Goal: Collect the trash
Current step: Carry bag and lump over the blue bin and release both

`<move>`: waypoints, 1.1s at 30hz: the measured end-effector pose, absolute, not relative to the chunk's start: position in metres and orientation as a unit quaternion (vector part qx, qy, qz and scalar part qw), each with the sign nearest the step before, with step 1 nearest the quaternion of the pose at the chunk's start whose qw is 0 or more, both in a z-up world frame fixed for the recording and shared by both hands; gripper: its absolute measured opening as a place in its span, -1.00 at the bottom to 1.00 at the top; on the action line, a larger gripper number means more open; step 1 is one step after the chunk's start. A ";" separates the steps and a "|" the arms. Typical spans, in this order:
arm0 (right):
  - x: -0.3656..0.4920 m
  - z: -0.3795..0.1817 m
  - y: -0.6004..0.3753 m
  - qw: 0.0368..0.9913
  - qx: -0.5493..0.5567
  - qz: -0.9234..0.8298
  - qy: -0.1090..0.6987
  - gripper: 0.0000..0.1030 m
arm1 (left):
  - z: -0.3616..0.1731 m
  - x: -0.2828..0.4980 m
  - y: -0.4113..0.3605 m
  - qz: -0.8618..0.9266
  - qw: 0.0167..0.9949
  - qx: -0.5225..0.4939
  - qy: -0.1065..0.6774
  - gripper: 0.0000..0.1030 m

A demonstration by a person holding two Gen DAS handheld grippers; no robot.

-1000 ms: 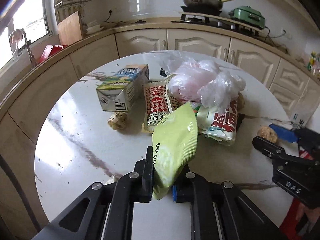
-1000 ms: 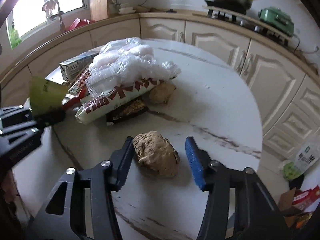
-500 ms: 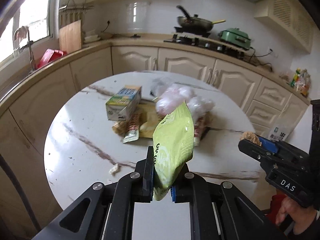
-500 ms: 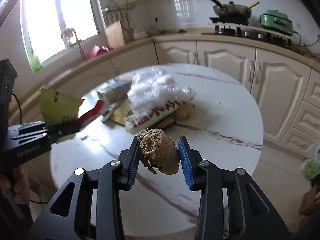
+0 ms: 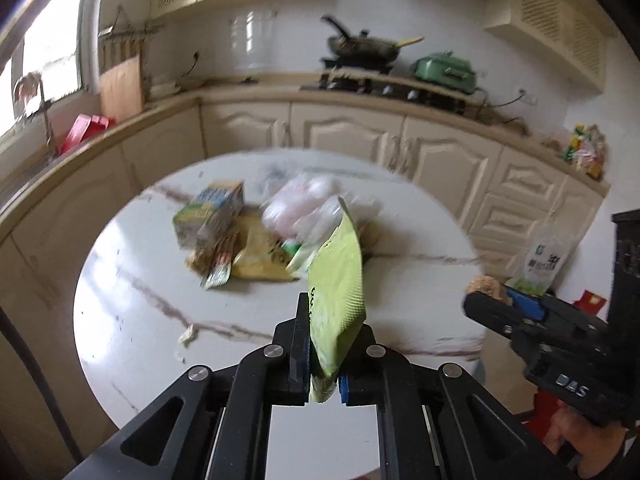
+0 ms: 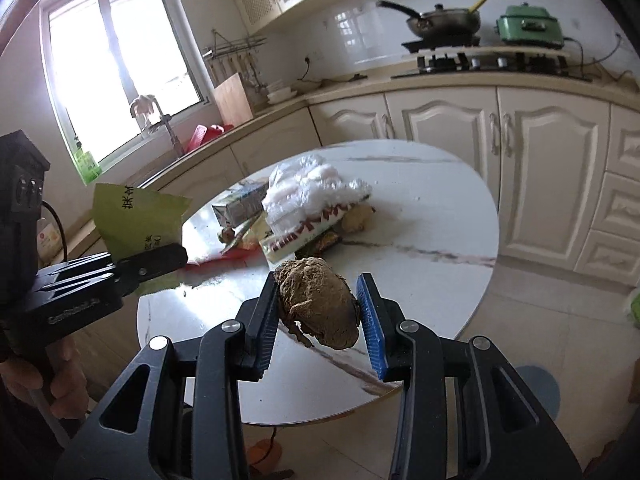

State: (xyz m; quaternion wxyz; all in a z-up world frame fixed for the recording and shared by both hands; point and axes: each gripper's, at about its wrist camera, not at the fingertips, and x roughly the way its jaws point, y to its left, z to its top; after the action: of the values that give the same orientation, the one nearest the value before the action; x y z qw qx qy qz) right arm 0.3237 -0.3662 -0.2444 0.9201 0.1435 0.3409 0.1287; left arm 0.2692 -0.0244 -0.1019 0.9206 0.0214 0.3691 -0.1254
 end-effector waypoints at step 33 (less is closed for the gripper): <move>0.236 -0.391 -0.623 0.866 0.297 -0.104 0.388 -0.29 | -0.249 0.328 -0.338 -0.351 0.790 0.161 0.476 -0.88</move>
State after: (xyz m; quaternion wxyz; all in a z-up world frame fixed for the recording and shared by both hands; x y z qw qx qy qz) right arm 0.2365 -0.6228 -0.3914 0.8665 0.2968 0.3877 -0.1039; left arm 0.3276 -0.3380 -0.2487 0.7904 0.1609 0.4755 -0.3510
